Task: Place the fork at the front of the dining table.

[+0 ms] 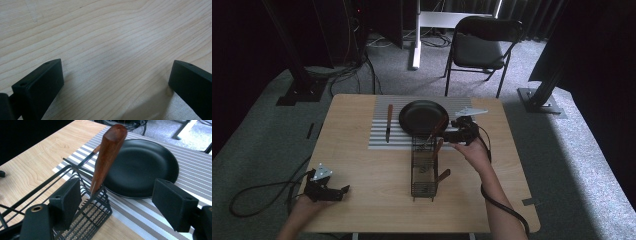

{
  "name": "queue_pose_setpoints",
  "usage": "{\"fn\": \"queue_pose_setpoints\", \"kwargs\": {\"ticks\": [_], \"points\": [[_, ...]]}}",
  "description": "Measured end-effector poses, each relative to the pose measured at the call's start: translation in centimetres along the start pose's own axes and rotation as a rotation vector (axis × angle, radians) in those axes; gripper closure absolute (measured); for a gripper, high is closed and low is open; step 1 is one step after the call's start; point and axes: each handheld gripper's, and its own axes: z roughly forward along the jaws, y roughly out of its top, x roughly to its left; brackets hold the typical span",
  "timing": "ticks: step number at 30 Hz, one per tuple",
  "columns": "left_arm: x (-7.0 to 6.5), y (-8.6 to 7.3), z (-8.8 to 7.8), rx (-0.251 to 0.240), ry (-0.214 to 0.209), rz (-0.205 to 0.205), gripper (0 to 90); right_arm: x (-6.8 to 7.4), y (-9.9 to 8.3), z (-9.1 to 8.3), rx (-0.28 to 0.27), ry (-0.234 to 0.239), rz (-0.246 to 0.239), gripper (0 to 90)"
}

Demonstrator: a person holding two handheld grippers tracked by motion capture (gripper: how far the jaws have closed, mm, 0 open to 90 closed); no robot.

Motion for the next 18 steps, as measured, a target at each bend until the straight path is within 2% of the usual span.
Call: {"fn": "queue_pose_setpoints", "kwargs": {"ticks": [10,14,15,18], "points": [[0.0,0.0,0.0,0.000,0.000,0.000,0.0,-0.1,0.2,1.3,0.014,0.009,0.025,27.7],[0.0,0.0,0.0,0.000,0.000,0.000,0.0,0.1,0.0,1.9,0.030,0.013,0.021,38.8],[0.0,0.0,0.0,0.000,0.000,0.000,0.0,0.4,0.0,2.0,0.034,-0.001,0.007,42.8],[0.0,0.0,0.0,0.000,0.000,0.000,0.0,0.5,0.0,2.3,0.040,0.022,0.005,52.0]]}}
